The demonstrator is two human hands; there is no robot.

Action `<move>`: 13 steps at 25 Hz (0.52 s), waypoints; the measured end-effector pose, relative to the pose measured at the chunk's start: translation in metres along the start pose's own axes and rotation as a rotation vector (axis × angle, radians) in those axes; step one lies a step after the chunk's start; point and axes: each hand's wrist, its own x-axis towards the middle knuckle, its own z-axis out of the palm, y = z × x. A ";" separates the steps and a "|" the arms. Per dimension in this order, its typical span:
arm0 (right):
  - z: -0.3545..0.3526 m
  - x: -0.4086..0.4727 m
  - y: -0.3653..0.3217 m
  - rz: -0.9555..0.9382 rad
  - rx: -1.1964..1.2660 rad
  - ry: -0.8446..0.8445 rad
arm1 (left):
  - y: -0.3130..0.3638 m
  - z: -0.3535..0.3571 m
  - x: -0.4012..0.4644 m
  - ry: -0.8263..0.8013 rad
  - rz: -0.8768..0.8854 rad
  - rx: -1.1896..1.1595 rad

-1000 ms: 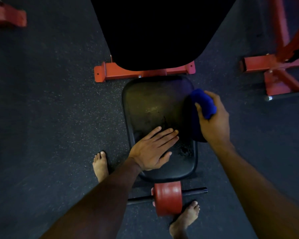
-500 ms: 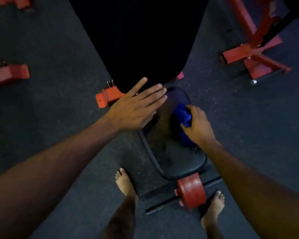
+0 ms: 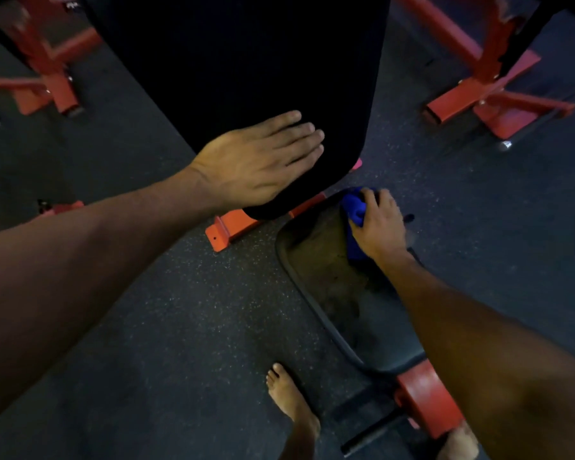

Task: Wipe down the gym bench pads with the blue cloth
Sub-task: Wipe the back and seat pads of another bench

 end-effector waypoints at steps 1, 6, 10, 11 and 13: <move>0.008 0.003 -0.007 0.046 -0.003 0.007 | 0.000 0.001 0.001 0.015 -0.011 0.004; 0.043 -0.011 -0.083 -0.047 -0.076 -0.097 | 0.004 0.005 0.004 -0.015 0.015 0.111; 0.058 -0.054 -0.107 -0.460 -0.139 -0.249 | -0.001 -0.002 0.004 -0.026 0.030 0.134; 0.051 -0.055 -0.091 -0.564 -0.151 -0.290 | 0.000 -0.003 0.004 -0.029 0.021 0.124; 0.033 -0.046 -0.045 -0.665 -0.232 -0.337 | 0.001 0.000 0.007 -0.007 0.011 0.096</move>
